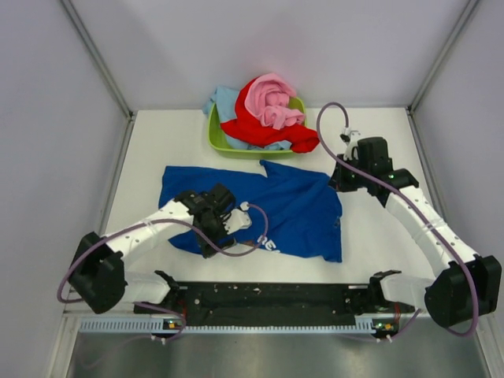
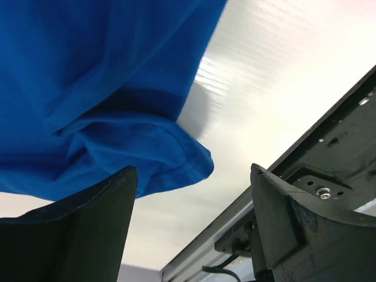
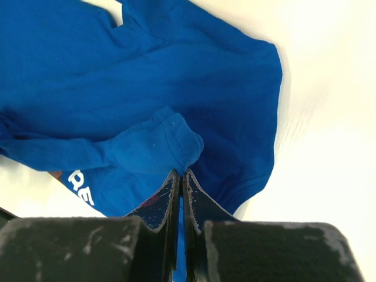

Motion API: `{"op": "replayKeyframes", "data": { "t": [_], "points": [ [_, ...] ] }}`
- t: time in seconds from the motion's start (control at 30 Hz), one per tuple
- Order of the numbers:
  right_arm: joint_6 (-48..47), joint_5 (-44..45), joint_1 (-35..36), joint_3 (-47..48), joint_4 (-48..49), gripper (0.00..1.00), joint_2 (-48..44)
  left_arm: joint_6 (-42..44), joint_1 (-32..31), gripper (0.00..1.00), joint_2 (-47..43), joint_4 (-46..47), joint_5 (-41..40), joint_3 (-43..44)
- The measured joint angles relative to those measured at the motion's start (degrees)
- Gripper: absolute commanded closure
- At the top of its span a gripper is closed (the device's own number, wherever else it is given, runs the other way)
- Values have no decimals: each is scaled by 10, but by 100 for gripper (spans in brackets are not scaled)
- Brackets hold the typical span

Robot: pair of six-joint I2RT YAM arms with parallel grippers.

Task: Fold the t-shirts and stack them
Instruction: Fold the flattened tshirt in 1/3 of the way

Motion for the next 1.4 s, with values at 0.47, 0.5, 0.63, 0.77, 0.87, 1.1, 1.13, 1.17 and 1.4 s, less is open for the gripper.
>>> {"op": "replayKeyframes", "data": {
  "t": [0.47, 0.5, 0.63, 0.77, 0.87, 1.1, 1.13, 1.17, 1.4],
  "points": [
    [-4, -11, 0, -7, -16, 100, -26, -16, -23, 100, 55, 40, -156, -35],
    [-6, -23, 0, -7, -27, 100, -37, -2, -17, 100, 16, 35, -165, -47],
    [-10, -94, 0, -5, -69, 100, -101, 77, 99, 100, -159, -13, -199, -74],
    [-18, -191, 0, 19, -118, 100, -173, 196, 183, 100, -323, -50, -264, -97],
    [-31, -241, 0, 56, -148, 100, -207, 262, 189, 100, -408, -98, -285, -62],
    [-66, -329, 0, 110, -203, 100, -234, 336, 191, 100, -484, -159, -334, 11],
    [-67, -341, 0, 110, -207, 100, -234, 340, 191, 100, -493, -169, -337, 9],
    [-69, -357, 0, 110, -214, 100, -235, 342, 191, 100, -501, -178, -338, 7],
    [-64, -429, 0, 52, -229, 100, -247, 344, 191, 100, -546, -198, -308, -15]
  ]
}}
